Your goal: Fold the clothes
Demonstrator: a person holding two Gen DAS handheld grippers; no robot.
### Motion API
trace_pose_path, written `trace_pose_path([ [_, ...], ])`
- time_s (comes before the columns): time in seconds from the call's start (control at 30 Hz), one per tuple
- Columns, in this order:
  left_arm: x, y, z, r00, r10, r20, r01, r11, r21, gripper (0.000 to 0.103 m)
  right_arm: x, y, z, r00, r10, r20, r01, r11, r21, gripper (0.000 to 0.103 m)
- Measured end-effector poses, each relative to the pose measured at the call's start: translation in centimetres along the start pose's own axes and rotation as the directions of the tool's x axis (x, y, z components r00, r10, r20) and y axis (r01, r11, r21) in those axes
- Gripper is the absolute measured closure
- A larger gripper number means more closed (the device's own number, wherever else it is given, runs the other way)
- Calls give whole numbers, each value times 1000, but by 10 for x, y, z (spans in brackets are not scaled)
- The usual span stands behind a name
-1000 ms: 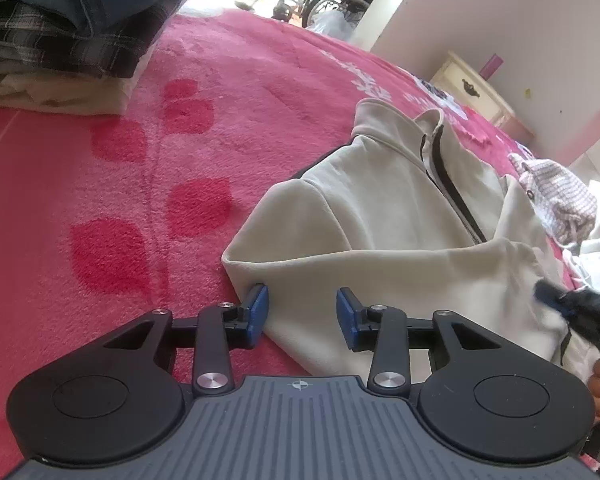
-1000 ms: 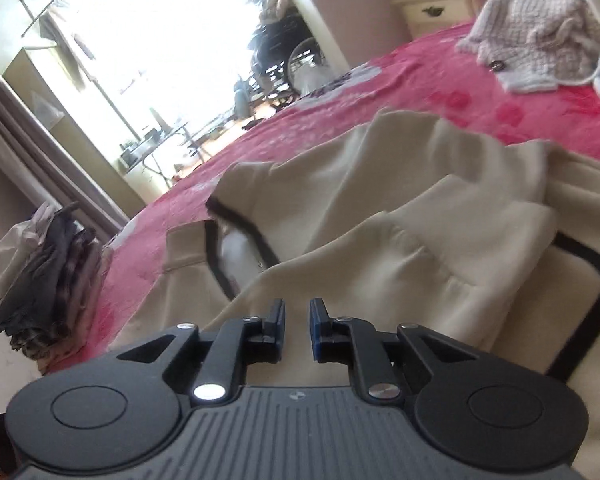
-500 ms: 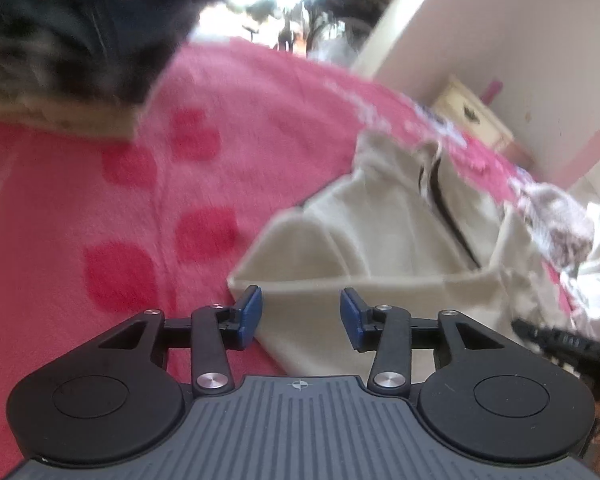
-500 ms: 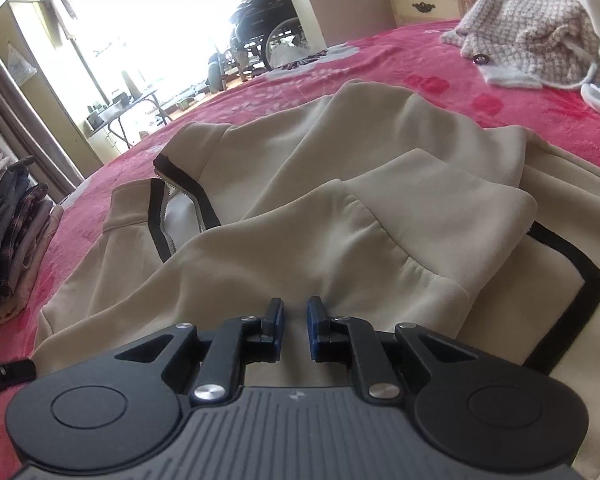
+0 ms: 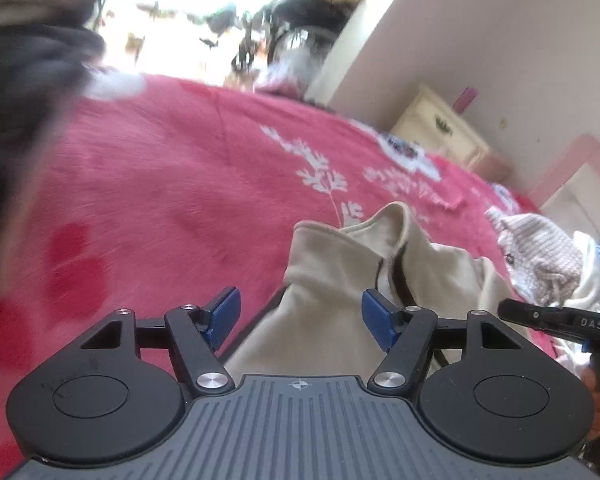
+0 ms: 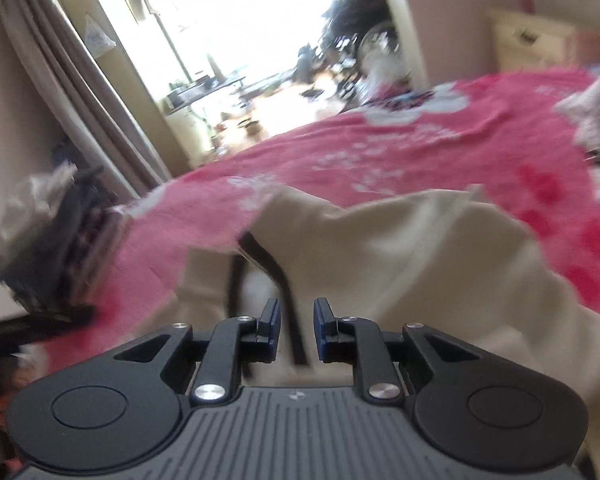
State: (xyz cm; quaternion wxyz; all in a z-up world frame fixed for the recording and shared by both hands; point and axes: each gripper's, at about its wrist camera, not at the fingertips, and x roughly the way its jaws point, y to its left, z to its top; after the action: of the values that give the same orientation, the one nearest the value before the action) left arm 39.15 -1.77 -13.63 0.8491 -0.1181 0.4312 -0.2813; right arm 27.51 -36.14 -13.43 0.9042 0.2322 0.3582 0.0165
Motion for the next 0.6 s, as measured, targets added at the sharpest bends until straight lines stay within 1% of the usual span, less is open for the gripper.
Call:
trace_pose_path([
  [0.07,30,1,15,998,3,-62,-3,1000,-14,36,29,2,16,999,14,-33,-13,1000,22,84],
  [0.17,63,1,23,992,-8,-125,5,1000,-28,36,72,6,34,996,4,-95,-1,1000,29,82],
  [0.23,79,8,24,988,-33,-151,20,996,-86,40,93,5,43,991,23,-129,-14,998,66,82],
  [0.3,88,14,22,986,-57,-154,36,990,-136,43,111,2,50,985,49,-168,-29,992,119,82],
  [0.33,88,13,21,988,-59,-142,40,990,-133,49,119,0,53,982,54,-182,-28,989,144,82],
  [0.37,89,13,21,990,-61,-131,44,991,-129,58,127,-1,55,978,62,-200,-29,986,163,82],
  [0.43,91,11,19,992,-64,-107,51,991,-120,66,140,-4,56,973,66,-221,-22,980,200,83],
  [0.5,85,1,14,997,-47,-64,44,998,-44,82,152,-11,54,968,68,-243,-6,970,244,83],
  [0.53,82,-4,12,998,-39,-41,39,999,-3,85,156,-16,53,966,75,-247,-4,961,276,84],
  [0.57,74,-15,7,999,-38,6,38,996,82,89,157,-21,52,965,92,-244,-12,950,312,85],
  [0.6,67,-25,2,998,-39,49,30,985,167,92,156,-25,51,965,107,-240,-21,942,336,88],
])
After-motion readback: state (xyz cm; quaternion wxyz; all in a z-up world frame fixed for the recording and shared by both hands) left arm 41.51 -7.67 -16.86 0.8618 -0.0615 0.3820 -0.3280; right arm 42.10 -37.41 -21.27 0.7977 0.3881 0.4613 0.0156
